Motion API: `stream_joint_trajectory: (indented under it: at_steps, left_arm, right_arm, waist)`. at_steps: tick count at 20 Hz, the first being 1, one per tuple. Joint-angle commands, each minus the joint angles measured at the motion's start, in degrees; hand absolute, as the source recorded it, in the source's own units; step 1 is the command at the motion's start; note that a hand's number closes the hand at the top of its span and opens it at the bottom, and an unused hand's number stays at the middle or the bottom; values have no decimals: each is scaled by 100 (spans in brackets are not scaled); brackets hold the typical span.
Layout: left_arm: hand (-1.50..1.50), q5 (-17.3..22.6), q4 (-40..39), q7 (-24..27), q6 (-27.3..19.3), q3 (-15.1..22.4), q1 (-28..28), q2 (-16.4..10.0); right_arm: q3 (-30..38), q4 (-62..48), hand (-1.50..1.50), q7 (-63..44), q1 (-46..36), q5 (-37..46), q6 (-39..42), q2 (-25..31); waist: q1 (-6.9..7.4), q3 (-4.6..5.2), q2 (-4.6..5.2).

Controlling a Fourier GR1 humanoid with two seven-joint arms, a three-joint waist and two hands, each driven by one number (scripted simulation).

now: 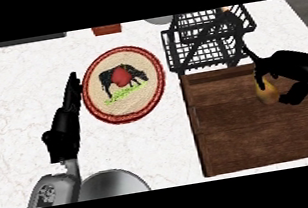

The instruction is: Pick the pear from the tray and place it in the tiered basket

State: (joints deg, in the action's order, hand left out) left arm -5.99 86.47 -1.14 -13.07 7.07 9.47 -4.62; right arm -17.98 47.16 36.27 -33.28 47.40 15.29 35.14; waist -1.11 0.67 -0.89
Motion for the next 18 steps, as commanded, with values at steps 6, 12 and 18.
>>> stream_joint_trajectory:
  at_steps: [6, 12, 18]
  left_arm:
    - [0, -89, 52, -128, -47, 48, -5, -3]
    - [0, -37, 30, -118, 0, -22, -52, -53]
    - [0, -102, 254, -262, -112, 79, -36, 95]
  right_arm:
    - [-455, 340, 150, -4376, -91, 1086, 111, -1616]
    - [-575, 1070, 150, -7117, -269, 1626, 144, -3064]
    - [-937, 2571, 150, -9190, -423, 2014, 624, -3488]
  waist:
    - [107, -16, -51]
    - [110, -46, -13]
    - [24, -62, 6]
